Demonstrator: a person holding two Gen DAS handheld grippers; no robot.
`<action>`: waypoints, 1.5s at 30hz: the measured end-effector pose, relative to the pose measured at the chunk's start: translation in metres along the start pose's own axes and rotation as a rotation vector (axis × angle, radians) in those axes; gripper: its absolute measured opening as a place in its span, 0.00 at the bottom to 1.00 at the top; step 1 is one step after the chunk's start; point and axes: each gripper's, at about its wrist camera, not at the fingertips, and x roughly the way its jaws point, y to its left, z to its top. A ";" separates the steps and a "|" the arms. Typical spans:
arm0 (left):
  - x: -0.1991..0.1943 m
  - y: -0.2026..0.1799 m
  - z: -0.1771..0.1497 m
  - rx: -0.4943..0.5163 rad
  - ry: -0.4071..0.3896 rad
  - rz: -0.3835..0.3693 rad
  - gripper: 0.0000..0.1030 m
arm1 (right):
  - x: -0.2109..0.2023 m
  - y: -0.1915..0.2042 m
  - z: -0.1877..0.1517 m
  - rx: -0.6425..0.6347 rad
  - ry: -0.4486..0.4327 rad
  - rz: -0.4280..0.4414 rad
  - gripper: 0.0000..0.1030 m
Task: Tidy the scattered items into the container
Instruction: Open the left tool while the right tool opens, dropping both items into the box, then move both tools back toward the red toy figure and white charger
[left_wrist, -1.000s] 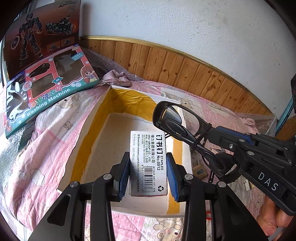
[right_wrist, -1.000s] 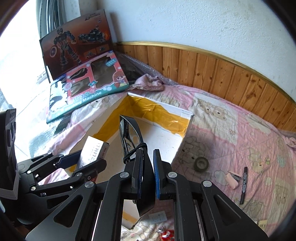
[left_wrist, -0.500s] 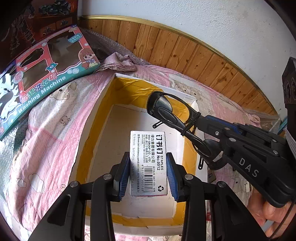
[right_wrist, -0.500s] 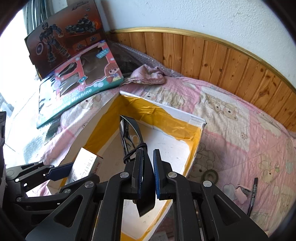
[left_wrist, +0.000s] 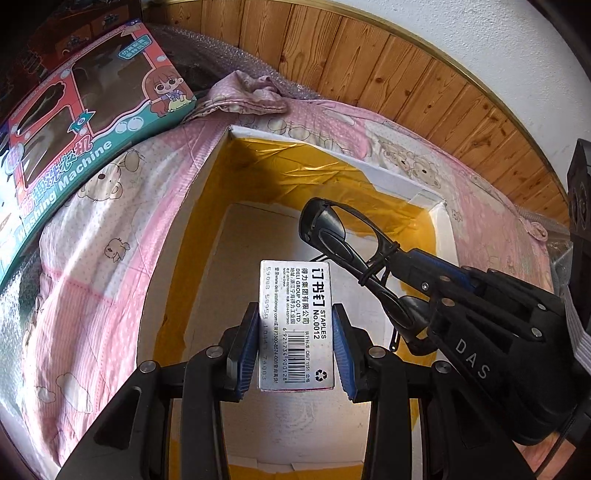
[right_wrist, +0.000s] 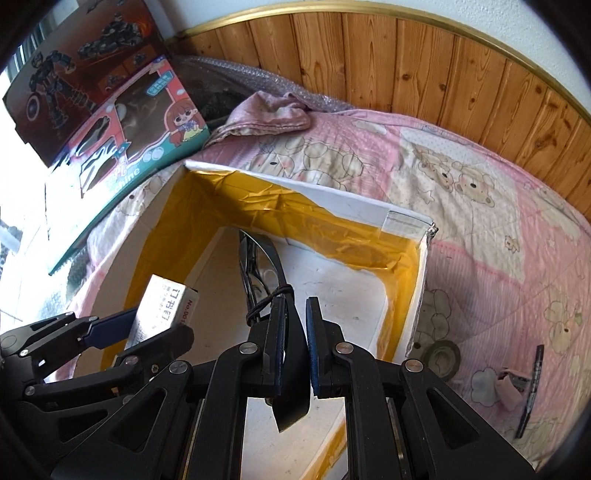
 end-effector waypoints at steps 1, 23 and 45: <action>0.005 0.000 0.003 0.004 0.004 0.012 0.37 | 0.003 -0.001 0.000 0.000 0.004 -0.004 0.11; -0.067 -0.029 -0.050 0.104 -0.234 0.105 0.48 | -0.103 -0.014 -0.115 0.126 -0.270 0.230 0.33; -0.144 -0.082 -0.213 0.160 -0.324 0.096 0.48 | -0.185 -0.008 -0.275 0.166 -0.316 0.253 0.34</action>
